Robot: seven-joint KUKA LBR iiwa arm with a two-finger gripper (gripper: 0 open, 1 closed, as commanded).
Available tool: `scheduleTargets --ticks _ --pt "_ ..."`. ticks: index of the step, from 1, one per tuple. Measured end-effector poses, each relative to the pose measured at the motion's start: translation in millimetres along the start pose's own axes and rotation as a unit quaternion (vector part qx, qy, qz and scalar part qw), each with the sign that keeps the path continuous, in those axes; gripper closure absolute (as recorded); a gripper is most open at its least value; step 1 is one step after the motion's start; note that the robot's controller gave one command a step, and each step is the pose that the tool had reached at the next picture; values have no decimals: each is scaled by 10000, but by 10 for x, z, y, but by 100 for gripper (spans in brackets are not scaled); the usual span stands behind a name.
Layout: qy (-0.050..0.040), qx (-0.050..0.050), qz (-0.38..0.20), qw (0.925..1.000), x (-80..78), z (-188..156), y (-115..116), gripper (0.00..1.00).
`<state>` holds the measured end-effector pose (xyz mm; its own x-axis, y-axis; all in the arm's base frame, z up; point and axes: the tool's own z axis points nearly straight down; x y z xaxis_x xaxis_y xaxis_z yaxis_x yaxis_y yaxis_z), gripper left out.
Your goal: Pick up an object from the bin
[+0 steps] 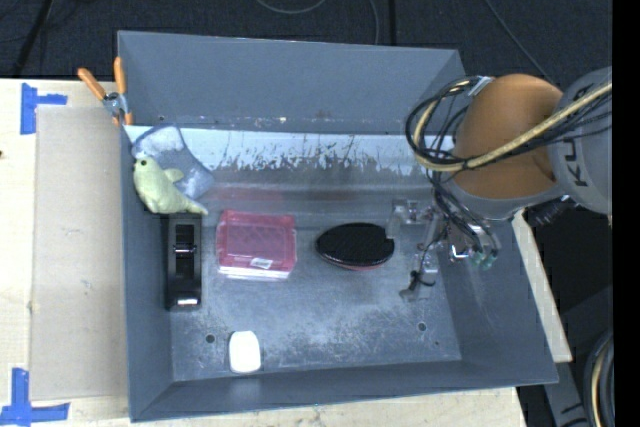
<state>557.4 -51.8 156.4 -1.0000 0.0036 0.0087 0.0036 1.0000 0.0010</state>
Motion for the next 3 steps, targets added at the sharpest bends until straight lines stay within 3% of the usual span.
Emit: scheduleTargets --ticks 1,2,3 --pt "-35 4 -6 10000 -17 -42 0 0" --pt "-27 5 259 9997 -257 82 304 0" --pt "-39 2 -517 9987 -369 493 401 0"
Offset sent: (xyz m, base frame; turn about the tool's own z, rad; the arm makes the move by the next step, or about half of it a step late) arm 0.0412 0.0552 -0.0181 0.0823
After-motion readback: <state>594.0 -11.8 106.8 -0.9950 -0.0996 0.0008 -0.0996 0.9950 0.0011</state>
